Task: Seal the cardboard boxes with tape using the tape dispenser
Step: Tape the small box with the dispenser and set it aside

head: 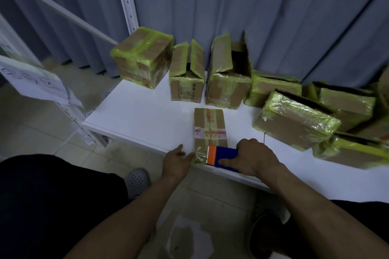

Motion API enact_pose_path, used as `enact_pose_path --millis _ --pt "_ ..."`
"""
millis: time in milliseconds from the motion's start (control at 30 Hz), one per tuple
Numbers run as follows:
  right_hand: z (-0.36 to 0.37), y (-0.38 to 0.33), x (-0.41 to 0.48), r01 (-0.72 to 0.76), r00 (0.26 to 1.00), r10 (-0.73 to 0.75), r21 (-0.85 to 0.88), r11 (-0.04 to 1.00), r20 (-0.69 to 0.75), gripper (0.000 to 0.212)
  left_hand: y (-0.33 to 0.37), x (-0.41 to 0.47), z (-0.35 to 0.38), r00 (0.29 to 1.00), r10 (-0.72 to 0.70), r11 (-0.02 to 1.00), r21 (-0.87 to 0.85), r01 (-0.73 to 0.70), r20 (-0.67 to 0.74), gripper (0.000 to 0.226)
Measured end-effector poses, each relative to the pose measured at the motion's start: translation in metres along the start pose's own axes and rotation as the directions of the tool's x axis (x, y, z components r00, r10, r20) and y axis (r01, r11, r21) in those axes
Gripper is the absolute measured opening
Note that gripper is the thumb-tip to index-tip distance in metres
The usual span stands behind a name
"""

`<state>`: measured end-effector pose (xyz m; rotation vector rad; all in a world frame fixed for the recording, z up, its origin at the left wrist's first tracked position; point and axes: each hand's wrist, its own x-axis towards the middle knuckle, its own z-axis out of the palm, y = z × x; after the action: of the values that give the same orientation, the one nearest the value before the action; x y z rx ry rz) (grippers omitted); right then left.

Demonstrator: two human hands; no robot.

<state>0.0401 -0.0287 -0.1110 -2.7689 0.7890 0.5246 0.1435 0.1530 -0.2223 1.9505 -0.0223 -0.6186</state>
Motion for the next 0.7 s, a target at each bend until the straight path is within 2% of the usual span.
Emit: enact_pose_path --millis 100,267,367,467,500,567,633,700 --pt "0.0 0.0 0.0 -0.001 1.0 0.001 0.009 1.0 0.007 0.077 0.0 -0.012 0.004 0.984 0.176 0.984 -0.003 -0.176 -0.015 0.027" --pt "-0.001 -0.001 0.0 -0.006 1.0 0.005 0.036 0.999 0.028 0.076 -0.006 -0.011 -0.001 0.954 0.277 0.958 0.042 -0.284 0.118 0.022" --pt "-0.002 -0.001 0.001 -0.003 1.0 0.001 0.045 0.999 0.031 0.077 0.0 -0.011 -0.012 0.934 0.318 0.932 0.128 -0.34 0.164 0.023" --pt "-0.002 -0.001 0.0 -0.003 1.0 0.002 0.047 0.999 0.027 0.078 0.001 -0.011 -0.019 0.843 0.506 0.841 0.113 -0.529 0.185 0.031" --pt "-0.002 0.0 0.0 -0.002 1.0 0.001 0.044 0.999 0.023 0.078 0.002 -0.01 -0.021 0.804 0.541 0.802 0.135 -0.581 0.246 0.031" --pt "0.0 0.001 0.0 -0.001 1.0 0.0 0.042 0.999 0.02 0.079 0.005 -0.005 -0.024 0.747 0.543 0.693 0.297 -0.656 0.384 0.029" --pt "0.001 0.002 0.0 0.001 1.0 -0.002 0.043 0.999 0.024 0.078 0.008 0.003 -0.026 0.733 0.519 0.591 0.435 -0.679 0.439 0.036" --pt "0.002 0.003 -0.001 0.0 1.0 -0.001 0.047 0.999 0.02 0.078 0.013 0.007 -0.028 0.75 0.512 0.529 0.534 -0.66 0.419 0.045"
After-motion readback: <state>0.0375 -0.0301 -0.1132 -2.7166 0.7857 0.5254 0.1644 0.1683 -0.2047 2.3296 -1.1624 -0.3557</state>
